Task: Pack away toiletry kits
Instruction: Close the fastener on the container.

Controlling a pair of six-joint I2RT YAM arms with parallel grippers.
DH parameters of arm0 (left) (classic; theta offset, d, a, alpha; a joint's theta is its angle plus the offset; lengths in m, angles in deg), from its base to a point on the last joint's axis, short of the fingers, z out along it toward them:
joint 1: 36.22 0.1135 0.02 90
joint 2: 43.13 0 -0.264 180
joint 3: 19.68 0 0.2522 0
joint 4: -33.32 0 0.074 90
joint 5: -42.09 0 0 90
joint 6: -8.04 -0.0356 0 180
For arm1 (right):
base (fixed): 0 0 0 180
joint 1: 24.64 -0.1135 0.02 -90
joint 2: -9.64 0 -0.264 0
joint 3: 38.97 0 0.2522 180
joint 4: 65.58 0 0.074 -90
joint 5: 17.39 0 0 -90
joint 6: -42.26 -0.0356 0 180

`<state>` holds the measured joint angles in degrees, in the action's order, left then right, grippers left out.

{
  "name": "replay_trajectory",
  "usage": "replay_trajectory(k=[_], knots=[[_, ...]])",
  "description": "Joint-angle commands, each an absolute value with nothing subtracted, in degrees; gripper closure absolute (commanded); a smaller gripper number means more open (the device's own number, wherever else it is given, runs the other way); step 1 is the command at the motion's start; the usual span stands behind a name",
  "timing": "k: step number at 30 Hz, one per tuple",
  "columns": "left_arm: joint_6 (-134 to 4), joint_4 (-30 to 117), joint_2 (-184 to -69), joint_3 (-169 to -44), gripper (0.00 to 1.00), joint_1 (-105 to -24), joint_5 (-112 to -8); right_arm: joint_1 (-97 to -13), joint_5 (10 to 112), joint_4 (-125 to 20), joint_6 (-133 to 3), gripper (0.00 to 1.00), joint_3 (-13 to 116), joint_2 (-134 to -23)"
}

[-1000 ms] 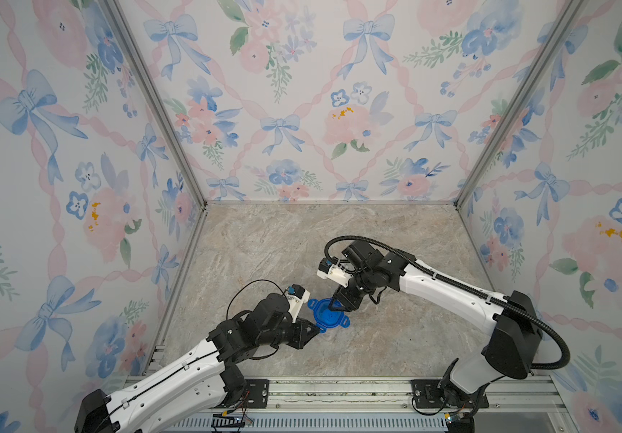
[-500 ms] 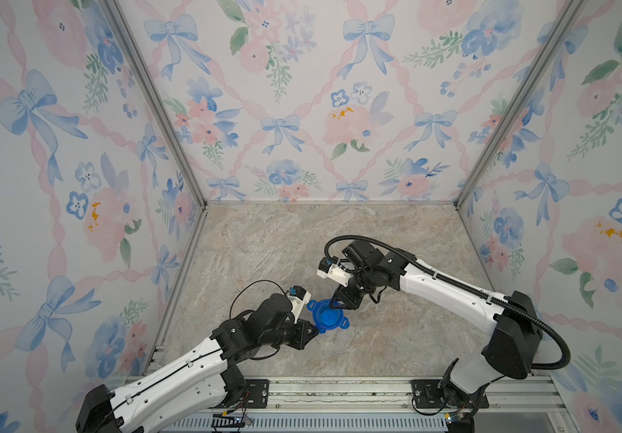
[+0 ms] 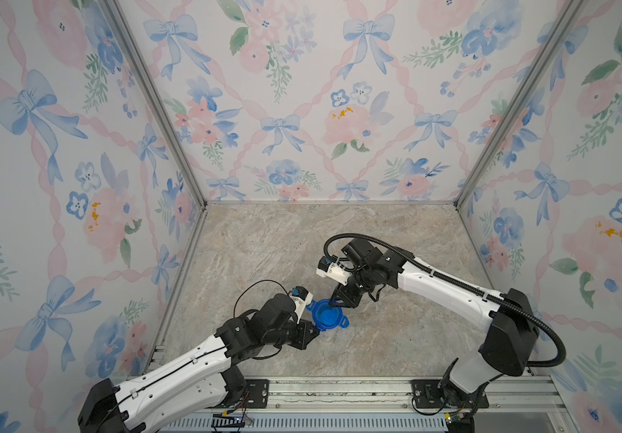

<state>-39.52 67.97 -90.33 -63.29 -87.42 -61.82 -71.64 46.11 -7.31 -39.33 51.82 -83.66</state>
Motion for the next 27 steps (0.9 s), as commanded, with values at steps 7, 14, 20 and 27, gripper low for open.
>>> replay_trajectory(k=[7, 14, 20, 27], knots=[[-39.53, 60.33, -88.5, -61.49, 0.91, -87.46, -55.56, -73.24, 40.53, 0.74, -37.38, 0.74, 49.32, -87.15], [-39.03, 60.34, -87.9, -60.97, 0.89, -87.46, -56.5, -73.06, 44.47, 0.65, -38.34, 0.7, 50.18, -85.63], [-35.26, 65.7, -85.37, -58.53, 0.7, -87.46, -54.43, -73.33, 48.39, 0.3, -40.06, 0.51, 52.76, -82.15], [-33.9, 72.33, -81.11, -61.34, 0.51, -85.75, -48.25, -71.6, 53.35, -0.07, -41.79, 0.36, 54.88, -79.09]])
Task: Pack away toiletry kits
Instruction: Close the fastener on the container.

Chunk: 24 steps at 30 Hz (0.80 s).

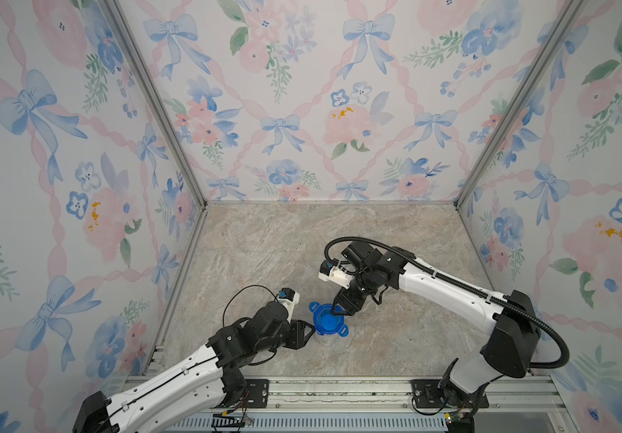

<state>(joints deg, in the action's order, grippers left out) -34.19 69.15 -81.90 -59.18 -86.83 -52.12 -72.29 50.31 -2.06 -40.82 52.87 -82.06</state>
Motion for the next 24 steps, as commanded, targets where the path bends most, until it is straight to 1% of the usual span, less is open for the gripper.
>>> replay_trajectory(k=[1, 6, 10, 13, 16, 18, 21, 24], knots=[[-34.1, 72.61, -80.97, -61.85, 0.5, -85.43, -48.18, -71.13, 53.44, -0.57, -41.93, 0.35, 54.71, -78.43], [-35.65, 74.43, -80.03, -64.2, 0.45, -83.69, -47.91, -69.99, 54.49, 0.45, -41.6, 0.31, 55.1, -75.73], [-39.44, 77.14, -78.65, -68.56, 0.36, -82.66, -45.31, -70.07, 53.75, 1.71, -43.27, 0.29, 53.12, -69.98], [-43.25, 76.15, -81.61, -71.96, 0.38, -82.43, -48.92, -70.98, 50.44, -0.14, -47.75, 0.33, 48.26, -64.76], [-46.55, 75.0, -87.75, -76.24, 0.39, -82.48, -54.61, -73.43, 43.94, -4.27, -53.73, 0.45, 42.46, -61.67], [-47.54, 72.93, -89.98, -76.69, 0.39, -82.45, -57.16, -76.15, 42.17, -7.09, -56.54, 0.5, 37.69, -59.93], [-48.49, 70.64, -92.55, -76.75, 0.4, -82.37, -60.4, -77.62, 39.94, -11.59, -60.02, 0.53, 32.86, -58.87], [-49.74, 70.13, -95.13, -77.12, 0.41, -82.36, -61.21, -77.9, 39.83, -14.64, -61.06, 0.54, 31.57, -59.47]])
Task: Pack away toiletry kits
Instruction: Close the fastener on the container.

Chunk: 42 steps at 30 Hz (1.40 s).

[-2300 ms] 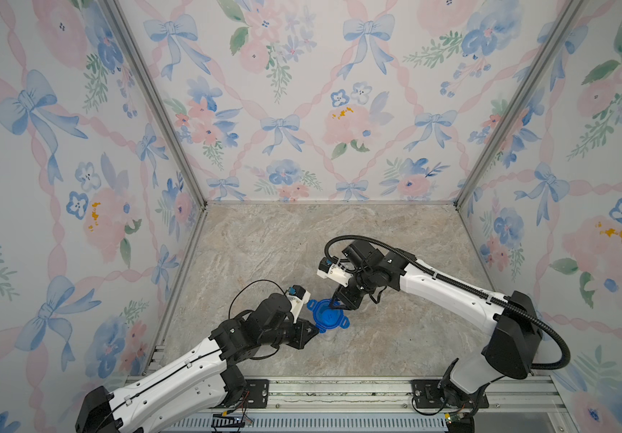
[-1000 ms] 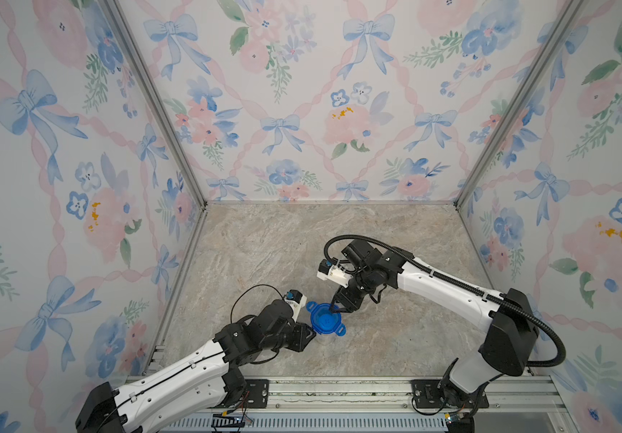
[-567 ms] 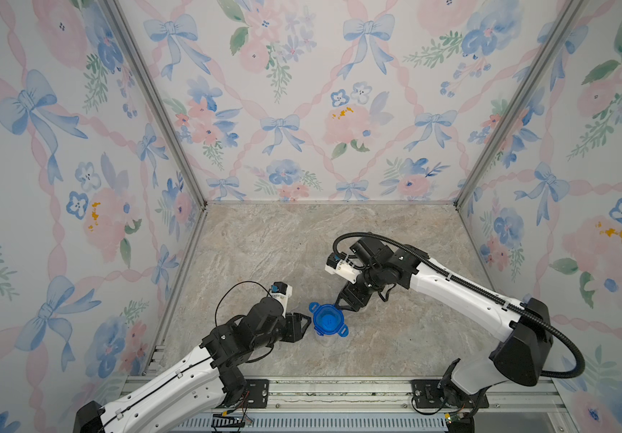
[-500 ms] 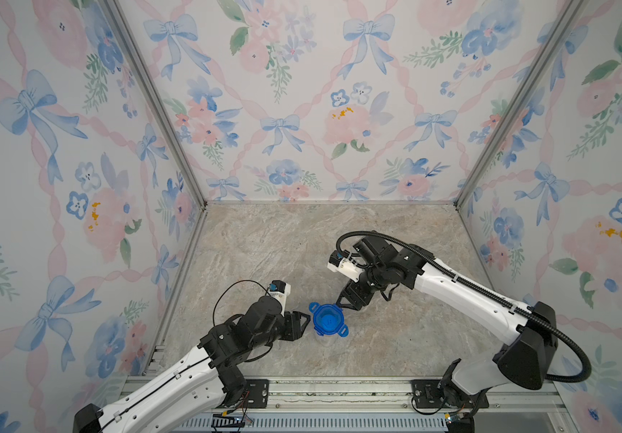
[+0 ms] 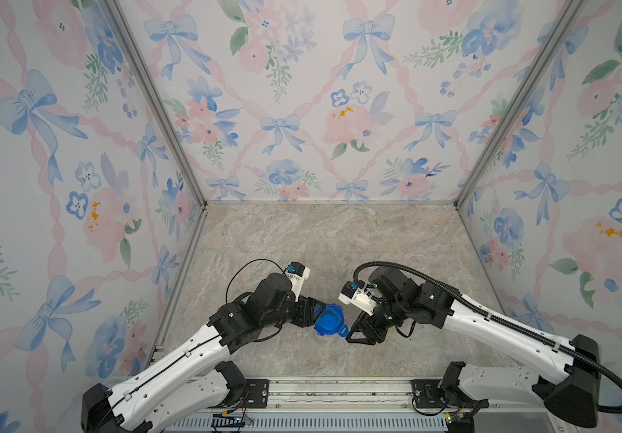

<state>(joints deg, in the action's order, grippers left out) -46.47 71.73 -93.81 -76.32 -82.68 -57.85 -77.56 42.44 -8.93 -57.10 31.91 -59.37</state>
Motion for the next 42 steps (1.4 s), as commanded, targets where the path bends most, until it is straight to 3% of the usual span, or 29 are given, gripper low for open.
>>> replay_trajectory(k=[1, 16, 42], knots=[[-50.12, 70.1, -95.63, -77.26, 0.42, -82.36, -61.18, -77.84, 39.78, -15.28, -61.16, 0.54, 31.43, -59.85], [-51.37, 69.52, -98.59, -76.69, 0.46, -81.85, -61.95, -78.16, 38.77, -18.53, -59.47, 0.56, 30.86, -66.11], [-53.52, 71.88, -97.02, -77.4, 0.47, -80.56, -59.14, -75.9, 36.58, -21.87, -59.55, 0.56, 27.47, -65.69]])
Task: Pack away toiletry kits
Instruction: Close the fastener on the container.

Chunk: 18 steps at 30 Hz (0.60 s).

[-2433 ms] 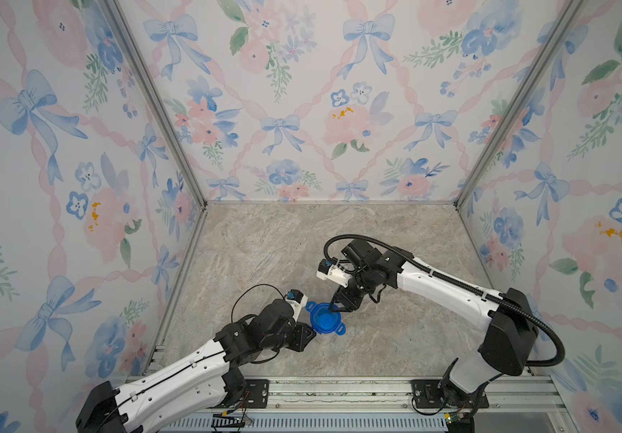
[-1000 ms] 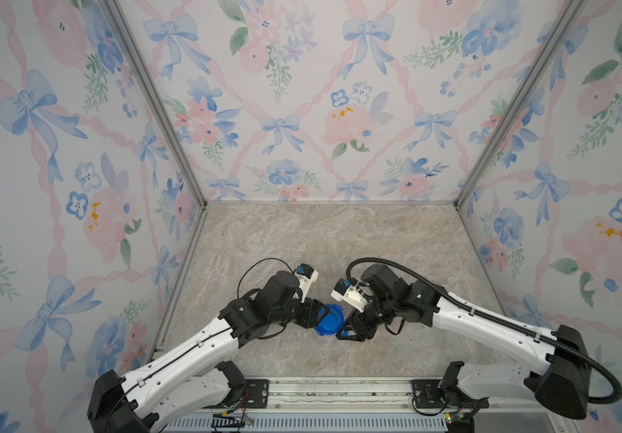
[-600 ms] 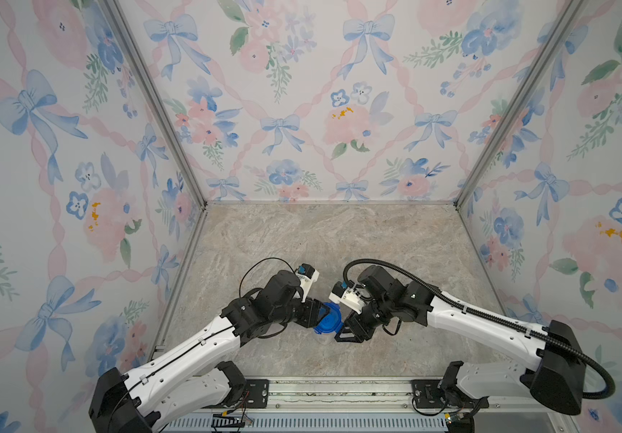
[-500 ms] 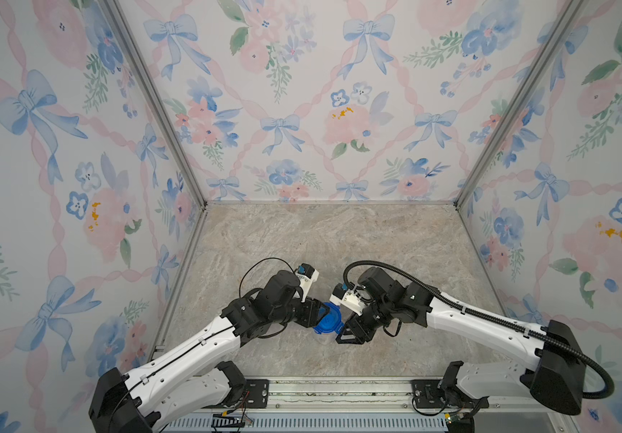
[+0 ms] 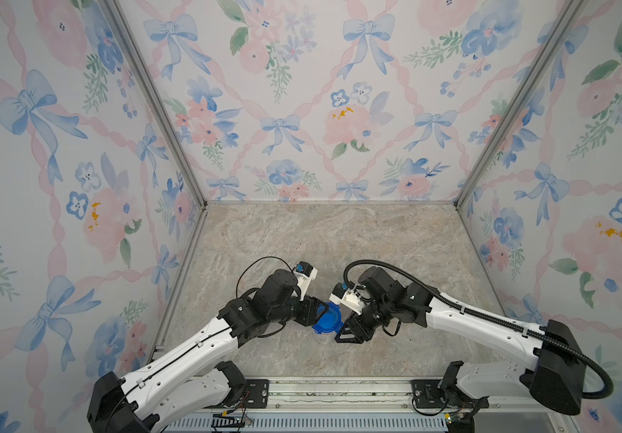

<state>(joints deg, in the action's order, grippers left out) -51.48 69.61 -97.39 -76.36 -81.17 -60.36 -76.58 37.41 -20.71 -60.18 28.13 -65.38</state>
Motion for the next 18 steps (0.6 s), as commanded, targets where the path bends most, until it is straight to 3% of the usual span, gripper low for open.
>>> replay_trajectory(k=[1, 18], knots=[[-53.7, 72.27, -97.2, -77.31, 0.47, -80.49, -58.94, -75.79, 36.49, -22.04, -59.56, 0.56, 27.57, -65.69], [-56.32, 72.89, -101.5, -77.0, 0.49, -80.34, -58.1, -74.12, 34.77, -26.73, -60.83, 0.56, 27.73, -67.25]])
